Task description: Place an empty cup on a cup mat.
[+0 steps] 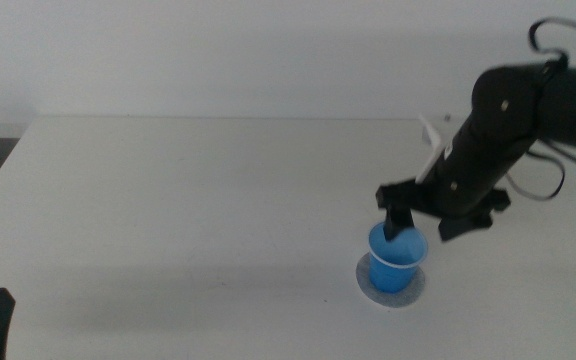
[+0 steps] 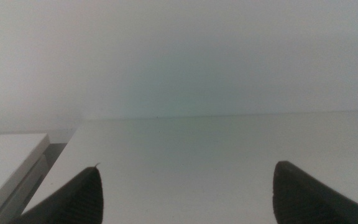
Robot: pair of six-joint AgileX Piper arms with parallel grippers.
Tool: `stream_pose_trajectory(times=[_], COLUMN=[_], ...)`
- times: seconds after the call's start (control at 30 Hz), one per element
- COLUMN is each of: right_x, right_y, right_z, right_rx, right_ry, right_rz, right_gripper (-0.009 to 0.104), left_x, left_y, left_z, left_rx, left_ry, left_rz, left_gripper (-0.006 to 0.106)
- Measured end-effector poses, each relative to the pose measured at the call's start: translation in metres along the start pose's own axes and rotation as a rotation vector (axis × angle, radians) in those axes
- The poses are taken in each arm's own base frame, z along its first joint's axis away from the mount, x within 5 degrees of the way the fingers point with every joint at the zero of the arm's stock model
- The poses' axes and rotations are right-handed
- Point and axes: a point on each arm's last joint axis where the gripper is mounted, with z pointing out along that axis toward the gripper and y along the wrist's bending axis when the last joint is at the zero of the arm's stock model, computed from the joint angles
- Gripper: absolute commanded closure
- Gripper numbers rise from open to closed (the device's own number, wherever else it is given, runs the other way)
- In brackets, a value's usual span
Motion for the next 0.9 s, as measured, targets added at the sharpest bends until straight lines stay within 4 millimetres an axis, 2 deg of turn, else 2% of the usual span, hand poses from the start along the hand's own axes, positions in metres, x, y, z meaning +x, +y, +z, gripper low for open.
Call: stream_pose_trajectory(times=[0.07,0.13,0.23,0.33,0.43,0.57,0.67,0.73,0.9], right_x=[-0.005,-0.009,-0.011,-0.005,0.012,0.055,0.092,0.118,0.159], right_y=[0.003,0.007,0.011,0.003,-0.017,-0.043,-0.056,-0.062,-0.075], right_z=[-0.016,-0.04,-0.085,-0.133,-0.185,-0.228,-0.232,-0.225,-0.19], right_rx=[-0.007,-0.027,-0.065,-0.088,-0.071,0.01,0.045,0.045,0.041], right_ry=[-0.035,-0.1,-0.25,-0.412,-0.574,-0.789,-0.896,-0.942,-1.008], right_rz=[-0.017,-0.05,-0.107,-0.125,-0.114,-0.11,-0.086,-0.077,-0.085], right_gripper=[0.009,0.002,0.002,0.002,0.002,0.002,0.002,0.002,0.002], left_x=[0.0,0.0,0.0,0.0,0.0,0.0,0.0,0.0,0.0], left_y=[0.0,0.0,0.0,0.0,0.0,0.0,0.0,0.0,0.0], left_z=[0.0,0.0,0.0,0.0,0.0,0.0,0.0,0.0,0.0], left_rx=[0.0,0.0,0.0,0.0,0.0,0.0,0.0,0.0,0.0], left_ry=[0.0,0.0,0.0,0.0,0.0,0.0,0.0,0.0,0.0], left_rz=[0.0,0.0,0.0,0.0,0.0,0.0,0.0,0.0,0.0], left_gripper=[0.007,0.007,0.007,0.007,0.007,0.007,0.007,0.007,0.007])
